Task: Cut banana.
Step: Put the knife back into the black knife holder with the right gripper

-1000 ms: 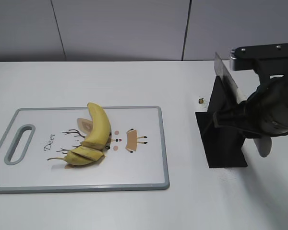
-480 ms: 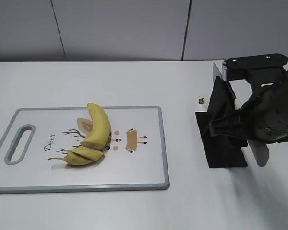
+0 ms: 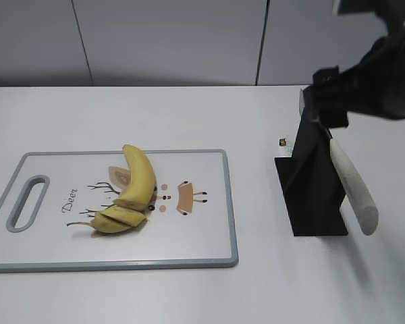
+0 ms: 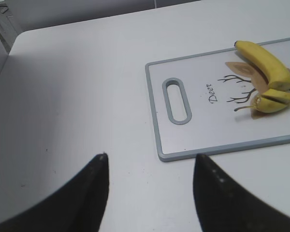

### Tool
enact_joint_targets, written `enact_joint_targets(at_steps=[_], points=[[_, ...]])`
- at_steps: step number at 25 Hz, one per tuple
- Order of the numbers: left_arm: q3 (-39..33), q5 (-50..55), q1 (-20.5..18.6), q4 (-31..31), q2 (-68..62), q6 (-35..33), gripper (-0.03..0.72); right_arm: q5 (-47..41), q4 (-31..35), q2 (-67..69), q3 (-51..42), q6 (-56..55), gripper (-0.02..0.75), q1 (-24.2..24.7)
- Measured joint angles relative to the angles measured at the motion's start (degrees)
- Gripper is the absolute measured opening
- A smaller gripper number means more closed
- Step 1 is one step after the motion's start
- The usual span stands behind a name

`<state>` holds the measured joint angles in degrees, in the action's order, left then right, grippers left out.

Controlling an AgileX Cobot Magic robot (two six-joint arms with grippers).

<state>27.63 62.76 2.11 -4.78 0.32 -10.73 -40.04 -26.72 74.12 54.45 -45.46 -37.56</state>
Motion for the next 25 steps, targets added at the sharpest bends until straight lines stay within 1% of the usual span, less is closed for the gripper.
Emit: enact_joint_targets(at_steps=[2, 4, 5, 7, 9, 12, 16, 21, 25], points=[[0.0, 0.0, 0.0, 0.0, 0.0, 0.0, 0.543, -0.3, 3.4, -4.1, 2.1, 8.8, 0.647, 0.0], [0.0, 0.0, 0.0, 0.0, 0.0, 0.0, 0.543, -1.6, 10.4, -7.9, 2.5, 20.6, 0.645, 0.0], [0.0, 0.0, 0.0, 0.0, 0.0, 0.0, 0.543, -3.8, 14.8, -9.6, 2.5, 26.5, 0.643, 0.0], [0.0, 0.0, 0.0, 0.0, 0.0, 0.0, 0.543, -9.1, 21.8, -12.4, 2.1, 34.3, 0.640, 0.0], [0.0, 0.0, 0.0, 0.0, 0.0, 0.0, 0.543, -13.1, 25.3, -15.7, 0.6, 38.5, 0.635, 0.0], [0.0, 0.0, 0.0, 0.0, 0.0, 0.0, 0.543, -15.7, 27.1, -21.8, -3.4, 42.8, 0.627, 0.0], [0.0, 0.0, 0.0, 0.0, 0.0, 0.0, 0.543, -18.6, 27.7, -31.9, -9.3, 47.0, 0.610, 0.0], [0.0, 0.0, 0.0, 0.0, 0.0, 0.0, 0.543, -24.8, 27.8, -44.9, -13.3, 48.3, 0.580, 0.0], [0.0, 0.0, 0.0, 0.0, 0.0, 0.0, 0.543, -26.3, 28.0, -55.9, -16.1, 48.4, 0.575, 0.0]])
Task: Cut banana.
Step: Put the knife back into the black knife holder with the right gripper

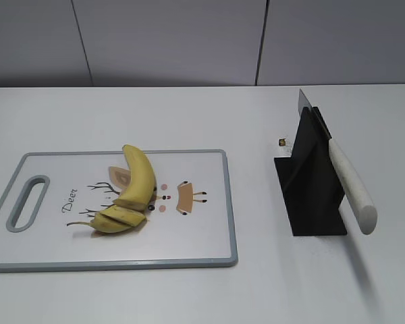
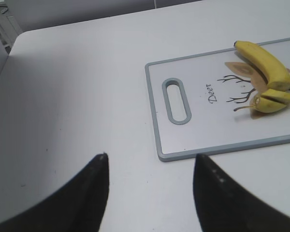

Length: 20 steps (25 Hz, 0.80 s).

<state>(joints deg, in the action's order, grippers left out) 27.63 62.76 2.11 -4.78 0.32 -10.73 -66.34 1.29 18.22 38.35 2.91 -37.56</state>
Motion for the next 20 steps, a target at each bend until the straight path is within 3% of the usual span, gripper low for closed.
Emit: enact_joint_targets(at_steps=[9, 20], points=[[0.0, 0.0, 0.0, 0.0, 0.0, 0.0, 0.540, -0.6, 2.0, -15.3, -6.5, 0.0, 0.574, 0.0], [0.0, 0.0, 0.0, 0.0, 0.0, 0.0, 0.492, -1.1, 5.6, -15.8, -7.4, 5.2, 0.559, 0.0]])
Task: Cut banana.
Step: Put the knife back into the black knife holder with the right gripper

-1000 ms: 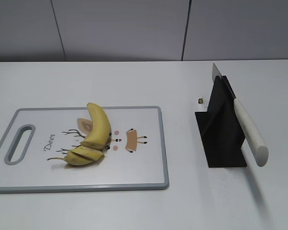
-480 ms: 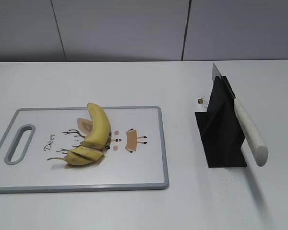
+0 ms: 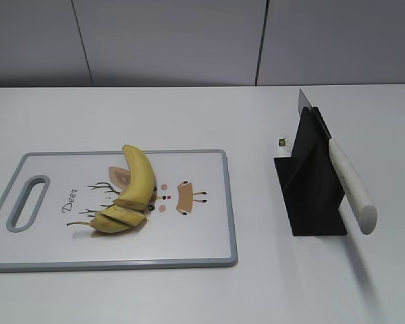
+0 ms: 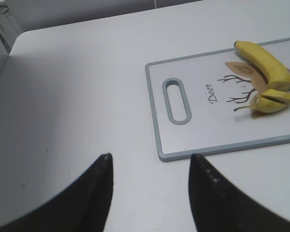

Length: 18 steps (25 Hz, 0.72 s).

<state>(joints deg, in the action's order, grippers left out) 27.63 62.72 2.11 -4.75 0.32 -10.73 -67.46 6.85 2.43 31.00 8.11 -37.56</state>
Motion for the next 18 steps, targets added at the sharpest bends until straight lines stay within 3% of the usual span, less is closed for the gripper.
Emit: enact_joint_targets(at_steps=[10, 18], points=[[0.0, 0.0, 0.0, 0.0, 0.0, 0.0, 0.492, -0.1, 1.8, 0.0, -0.1, 2.4, 0.542, 0.0], [0.0, 0.0, 0.0, 0.0, 0.0, 0.0, 0.492, 6.5, 3.2, 0.0, -2.2, 2.5, 0.542, 0.0]])
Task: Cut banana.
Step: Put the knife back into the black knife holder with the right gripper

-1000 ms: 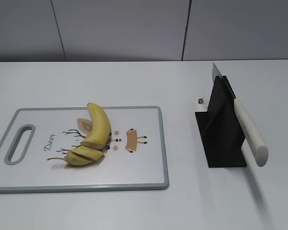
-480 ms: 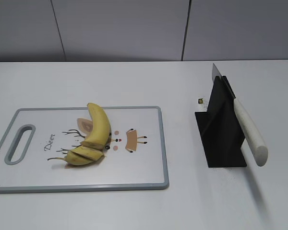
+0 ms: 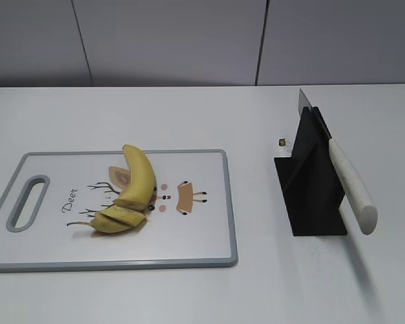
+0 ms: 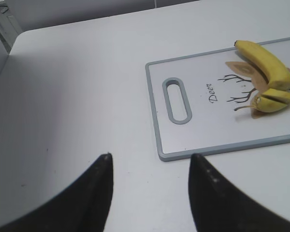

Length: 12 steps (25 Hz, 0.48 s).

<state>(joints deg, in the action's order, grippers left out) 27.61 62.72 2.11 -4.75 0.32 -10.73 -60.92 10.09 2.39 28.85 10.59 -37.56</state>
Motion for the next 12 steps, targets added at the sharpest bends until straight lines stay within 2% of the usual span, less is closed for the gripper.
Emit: enact_joint_targets(at_steps=[8, 12], points=[[0.0, 0.0, 0.0, 0.0, 0.0, 0.0, 0.492, 0.7, 0.2, -2.7, 0.0, 0.0, 0.542, 0.5], [0.0, 0.0, 0.0, 0.2, 0.0, 0.0, 0.492, 0.7, 2.0, -2.7, 0.0, 0.0, 0.541, 4.2]])
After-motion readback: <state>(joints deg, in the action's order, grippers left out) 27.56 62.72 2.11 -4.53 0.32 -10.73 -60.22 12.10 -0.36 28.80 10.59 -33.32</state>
